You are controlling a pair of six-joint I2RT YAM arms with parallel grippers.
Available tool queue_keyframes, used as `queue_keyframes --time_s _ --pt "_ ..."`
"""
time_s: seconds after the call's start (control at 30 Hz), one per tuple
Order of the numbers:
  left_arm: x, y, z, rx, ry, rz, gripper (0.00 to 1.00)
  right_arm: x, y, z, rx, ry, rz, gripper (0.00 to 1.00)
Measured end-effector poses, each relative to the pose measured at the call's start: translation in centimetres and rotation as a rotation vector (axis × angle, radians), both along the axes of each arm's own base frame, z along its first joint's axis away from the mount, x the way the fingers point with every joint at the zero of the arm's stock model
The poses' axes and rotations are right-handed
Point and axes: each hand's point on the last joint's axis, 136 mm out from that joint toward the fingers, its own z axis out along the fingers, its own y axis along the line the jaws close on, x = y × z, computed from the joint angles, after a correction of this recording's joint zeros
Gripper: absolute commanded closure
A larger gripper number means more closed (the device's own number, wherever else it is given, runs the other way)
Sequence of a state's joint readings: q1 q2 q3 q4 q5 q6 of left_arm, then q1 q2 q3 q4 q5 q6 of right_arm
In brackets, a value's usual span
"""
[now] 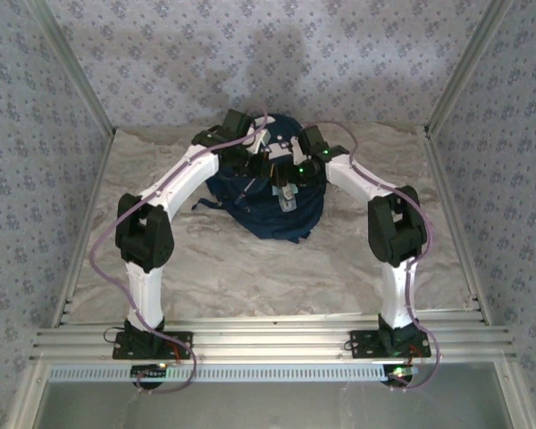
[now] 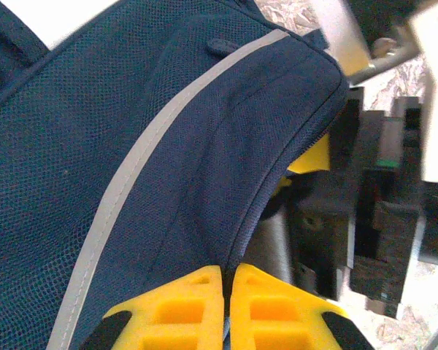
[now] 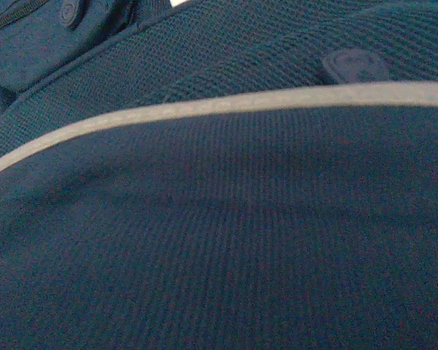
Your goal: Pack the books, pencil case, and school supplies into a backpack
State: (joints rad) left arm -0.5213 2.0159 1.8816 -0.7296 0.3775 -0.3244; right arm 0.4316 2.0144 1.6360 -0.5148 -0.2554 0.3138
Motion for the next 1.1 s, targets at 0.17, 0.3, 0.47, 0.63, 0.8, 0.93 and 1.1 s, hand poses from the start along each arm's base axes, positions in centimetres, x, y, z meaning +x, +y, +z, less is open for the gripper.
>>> queue_keyframes --time_s 0.17,0.3,0.47,0.63,0.8,0.93,1.1 --pt "-0.5 -0.6 -0.1 0.0 0.005 -0.012 0.93 -3.2 -1.6 3.8 0.006 -0.069 -0.009 0.27" --pt "-0.6 -0.8 0.0 -0.008 0.011 -0.013 0.93 -6.8 -2.1 5.9 0.008 -0.115 0.011 0.45" --pt "-0.7 -0.8 0.0 -0.011 0.013 -0.015 0.93 -10.7 -1.7 3.4 -0.013 -0.071 0.053 0.54" --pt "-0.7 -0.8 0.0 -0.014 0.015 -0.017 0.93 -12.8 -2.1 -0.6 -0.062 0.01 0.06 0.58" --pt "-0.8 -0.8 -0.1 -0.014 0.019 -0.018 0.92 -11.6 -1.6 -2.2 -0.074 0.002 0.052 0.68" --pt "-0.8 -0.9 -0.2 -0.015 0.021 -0.02 0.92 -10.5 -1.3 -3.3 -0.092 -0.013 0.049 0.75" --pt "-0.9 -0.9 -0.1 -0.021 0.028 -0.018 0.92 -8.7 -0.9 -3.8 -0.112 -0.057 0.039 0.75"
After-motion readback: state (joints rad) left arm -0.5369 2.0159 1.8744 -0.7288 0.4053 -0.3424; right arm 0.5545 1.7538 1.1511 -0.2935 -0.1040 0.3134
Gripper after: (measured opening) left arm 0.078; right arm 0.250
